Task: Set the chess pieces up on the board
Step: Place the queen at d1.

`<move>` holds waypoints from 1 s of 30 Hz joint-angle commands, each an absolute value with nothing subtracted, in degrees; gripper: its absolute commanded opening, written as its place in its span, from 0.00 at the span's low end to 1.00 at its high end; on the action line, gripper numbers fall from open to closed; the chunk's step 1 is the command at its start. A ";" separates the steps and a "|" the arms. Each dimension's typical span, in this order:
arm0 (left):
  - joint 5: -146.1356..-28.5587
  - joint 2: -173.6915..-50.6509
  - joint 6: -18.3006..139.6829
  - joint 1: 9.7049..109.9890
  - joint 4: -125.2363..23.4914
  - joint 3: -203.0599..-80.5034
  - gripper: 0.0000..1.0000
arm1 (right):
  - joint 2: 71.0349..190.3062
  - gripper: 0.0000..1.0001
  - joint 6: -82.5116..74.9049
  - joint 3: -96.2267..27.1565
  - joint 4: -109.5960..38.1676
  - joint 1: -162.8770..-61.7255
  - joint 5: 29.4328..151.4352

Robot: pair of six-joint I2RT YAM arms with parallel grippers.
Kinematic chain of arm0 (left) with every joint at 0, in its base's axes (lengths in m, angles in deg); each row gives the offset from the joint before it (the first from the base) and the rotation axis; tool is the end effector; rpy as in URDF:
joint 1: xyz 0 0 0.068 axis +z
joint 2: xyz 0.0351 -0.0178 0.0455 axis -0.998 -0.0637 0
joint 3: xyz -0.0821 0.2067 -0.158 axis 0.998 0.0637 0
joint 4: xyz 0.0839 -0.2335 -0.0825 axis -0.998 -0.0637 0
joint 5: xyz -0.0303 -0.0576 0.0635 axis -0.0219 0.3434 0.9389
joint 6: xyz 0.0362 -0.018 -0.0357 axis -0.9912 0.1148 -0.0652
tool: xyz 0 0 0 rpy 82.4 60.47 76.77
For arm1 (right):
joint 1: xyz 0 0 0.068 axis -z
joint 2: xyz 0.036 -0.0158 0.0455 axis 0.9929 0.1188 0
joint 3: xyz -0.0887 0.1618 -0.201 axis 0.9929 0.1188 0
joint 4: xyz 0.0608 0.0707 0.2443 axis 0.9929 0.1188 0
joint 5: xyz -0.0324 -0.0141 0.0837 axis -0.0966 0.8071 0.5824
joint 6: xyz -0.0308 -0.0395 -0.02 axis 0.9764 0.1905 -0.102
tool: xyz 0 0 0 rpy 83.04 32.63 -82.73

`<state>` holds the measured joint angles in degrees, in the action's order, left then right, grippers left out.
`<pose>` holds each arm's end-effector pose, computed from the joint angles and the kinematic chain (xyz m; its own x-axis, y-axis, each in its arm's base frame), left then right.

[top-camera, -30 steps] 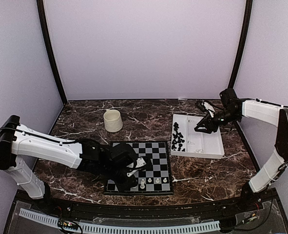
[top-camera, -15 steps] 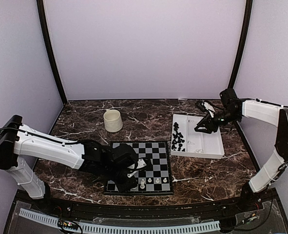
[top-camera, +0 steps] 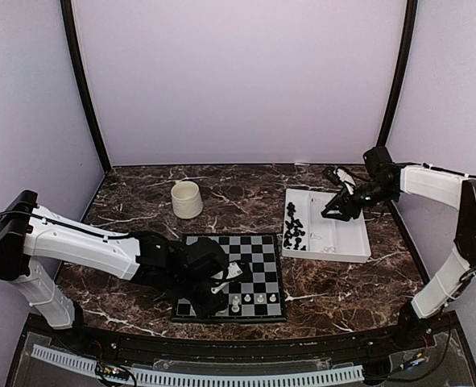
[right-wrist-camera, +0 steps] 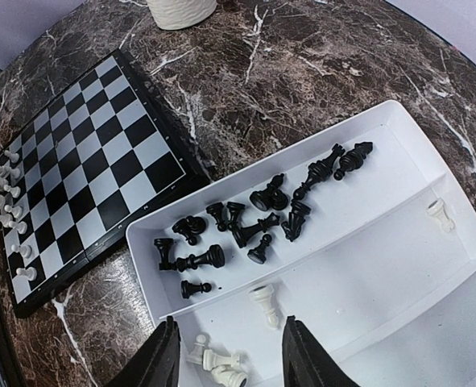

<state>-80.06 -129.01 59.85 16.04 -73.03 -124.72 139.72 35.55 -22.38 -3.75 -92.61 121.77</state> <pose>0.1078 -0.3027 0.1851 -0.4543 0.7162 -0.5297 0.8751 0.4700 -0.1151 0.3105 0.0742 0.2340 -0.4751 -0.5027 -0.7222 -0.8310 0.5263 0.1803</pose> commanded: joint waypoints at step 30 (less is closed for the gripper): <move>-79.79 -130.25 60.75 15.77 -72.84 -123.84 0.15 | 140.03 0.45 36.50 -22.09 -3.54 -92.40 123.30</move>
